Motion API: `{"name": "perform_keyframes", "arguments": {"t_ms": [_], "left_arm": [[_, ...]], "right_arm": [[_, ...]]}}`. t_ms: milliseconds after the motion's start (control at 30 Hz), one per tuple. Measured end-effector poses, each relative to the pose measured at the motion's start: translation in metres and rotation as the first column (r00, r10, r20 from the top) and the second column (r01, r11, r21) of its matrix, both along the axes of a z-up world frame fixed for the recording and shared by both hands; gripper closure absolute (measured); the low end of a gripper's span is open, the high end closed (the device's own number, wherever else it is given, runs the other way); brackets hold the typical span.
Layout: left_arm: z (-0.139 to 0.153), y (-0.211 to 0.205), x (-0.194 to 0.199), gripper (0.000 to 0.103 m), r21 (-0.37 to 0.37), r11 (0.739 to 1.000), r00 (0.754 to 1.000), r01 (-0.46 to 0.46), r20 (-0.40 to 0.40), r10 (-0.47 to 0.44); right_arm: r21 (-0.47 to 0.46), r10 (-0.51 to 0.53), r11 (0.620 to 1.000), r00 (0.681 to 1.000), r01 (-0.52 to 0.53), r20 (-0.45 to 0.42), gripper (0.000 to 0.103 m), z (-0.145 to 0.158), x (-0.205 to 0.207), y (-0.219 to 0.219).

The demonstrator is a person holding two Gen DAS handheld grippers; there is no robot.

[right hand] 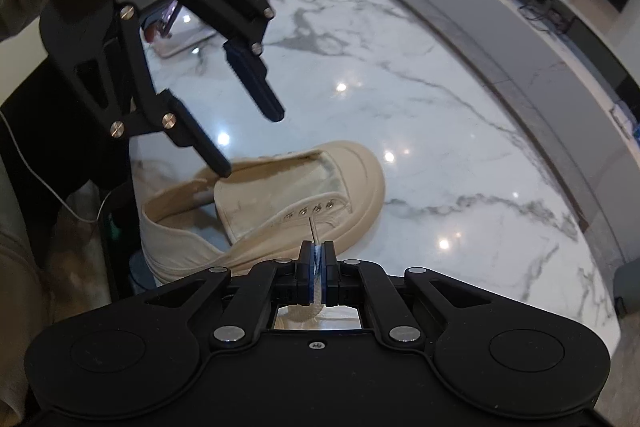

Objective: Lace up shoes with both hands
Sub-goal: 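Push the lace tip into an eyelet with the right gripper while the left gripper closes beside it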

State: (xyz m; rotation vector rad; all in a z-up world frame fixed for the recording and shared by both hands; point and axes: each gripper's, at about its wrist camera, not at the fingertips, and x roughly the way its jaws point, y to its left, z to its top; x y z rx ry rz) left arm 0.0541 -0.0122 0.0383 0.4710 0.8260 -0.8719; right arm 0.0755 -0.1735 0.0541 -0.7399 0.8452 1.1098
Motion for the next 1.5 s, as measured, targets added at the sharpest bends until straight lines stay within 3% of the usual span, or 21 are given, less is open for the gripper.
{"name": "perform_keyframes", "arguments": {"t_ms": [333, 567, 1500], "left_arm": [[-0.022, -0.006, 0.031, 0.063, 0.06, 0.985, 0.984, 0.161, -0.091, -0.155], [-0.044, -0.016, 0.049, 0.082, 0.098, 0.97, 0.967, 0.222, -0.148, -0.206], [-0.065, -0.028, 0.06, 0.085, 0.138, 0.946, 0.955, 0.294, -0.084, -0.284]], "right_arm": [[-0.056, 0.083, 0.995, 0.995, -0.087, -0.057, 0.101, -0.026, 0.027, 0.013], [-0.067, 0.124, 0.989, 0.99, -0.129, -0.073, 0.101, -0.034, 0.043, 0.024], [-0.098, 0.226, 0.967, 0.968, -0.236, -0.106, 0.101, -0.045, 0.048, 0.037]]}}
